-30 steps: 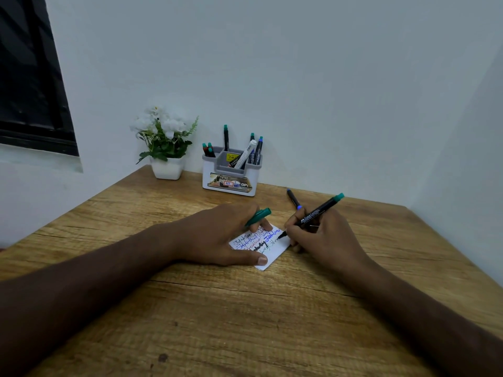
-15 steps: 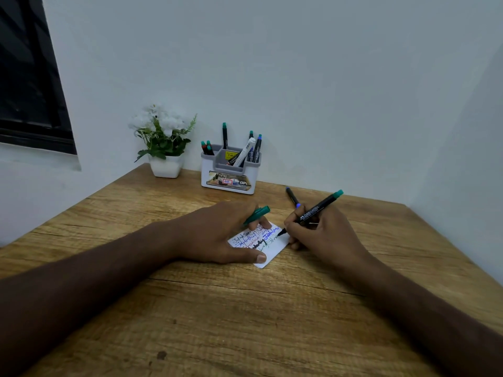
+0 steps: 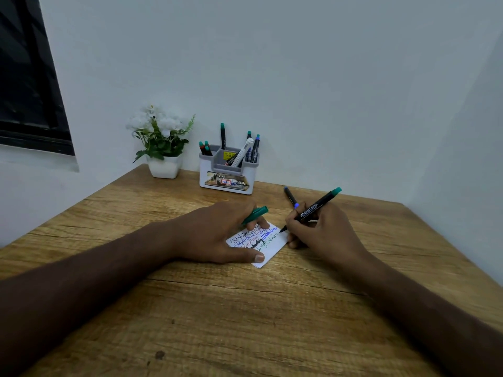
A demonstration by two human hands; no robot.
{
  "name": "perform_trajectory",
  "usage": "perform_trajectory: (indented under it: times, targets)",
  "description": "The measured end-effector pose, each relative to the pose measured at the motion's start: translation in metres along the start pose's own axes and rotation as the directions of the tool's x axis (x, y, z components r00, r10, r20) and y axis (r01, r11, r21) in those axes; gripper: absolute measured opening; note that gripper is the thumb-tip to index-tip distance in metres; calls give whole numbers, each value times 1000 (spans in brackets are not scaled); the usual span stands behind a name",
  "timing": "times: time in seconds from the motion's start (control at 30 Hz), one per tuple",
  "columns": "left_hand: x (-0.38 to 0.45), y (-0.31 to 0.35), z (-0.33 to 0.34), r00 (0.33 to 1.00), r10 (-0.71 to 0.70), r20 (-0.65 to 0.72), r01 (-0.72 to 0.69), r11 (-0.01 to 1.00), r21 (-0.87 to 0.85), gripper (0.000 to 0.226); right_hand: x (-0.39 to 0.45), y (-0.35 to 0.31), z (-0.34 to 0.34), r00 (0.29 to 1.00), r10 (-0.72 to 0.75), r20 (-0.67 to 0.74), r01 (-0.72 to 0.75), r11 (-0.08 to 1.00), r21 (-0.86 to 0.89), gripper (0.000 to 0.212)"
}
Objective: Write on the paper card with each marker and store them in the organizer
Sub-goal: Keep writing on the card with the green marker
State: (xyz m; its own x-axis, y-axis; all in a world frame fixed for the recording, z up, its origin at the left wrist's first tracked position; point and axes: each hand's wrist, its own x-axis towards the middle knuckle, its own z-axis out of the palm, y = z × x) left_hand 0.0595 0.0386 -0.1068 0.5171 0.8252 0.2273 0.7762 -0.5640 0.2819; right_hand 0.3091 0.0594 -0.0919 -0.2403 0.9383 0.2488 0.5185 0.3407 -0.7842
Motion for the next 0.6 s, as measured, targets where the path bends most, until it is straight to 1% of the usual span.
perform_trajectory:
  times: [0.07,0.13,0.17,0.2,0.27,0.3,0.37,0.4,0.47,0.5,0.53,0.6]
  targets:
    - [0,0,0,1000,11,9,-11,1000,-14,46,1,2,0,999,-32,-28,31,999,-23,13]
    - [-1,0,-1,1000,19,15,-19,999,-34,42,2,4,-1,984,-124,-128,114,990,-83,12]
    - [-2,2,-2,1000,23,12,-22,999,-37,41,2,4,-2,972,-155,-175,146,987,-63,12]
    - [-2,2,-2,1000,24,11,-24,999,-32,41,2,2,-3,964,-168,-206,172,985,0,12]
    - [-3,3,-4,1000,17,13,-17,1000,-17,29,-1,-2,-5,965,-163,-208,192,973,125,9]
    - [-3,3,-5,1000,11,21,-11,1000,0,22,-3,-4,-6,970,-161,-180,191,968,161,11]
    - [-2,2,-5,1000,6,14,-6,1000,23,19,-6,-6,-3,985,-149,-91,166,963,215,19]
    - [-2,0,-4,1000,13,7,-13,1000,22,20,-8,-6,-1,991,-129,-39,135,962,237,19]
    - [-3,-4,-3,1000,22,2,-23,999,33,23,-12,-9,3,996,-54,72,31,958,284,7]
    - [-3,-6,-2,1000,25,-4,-25,998,52,26,-14,-9,4,992,-19,127,-22,949,314,6]
    - [-3,-7,-2,1000,26,-12,-25,998,64,27,-16,-11,4,985,-5,173,-55,938,341,10]
    - [-4,-7,-4,999,30,-31,-28,998,53,25,-17,-12,3,970,-36,242,-53,934,354,9]
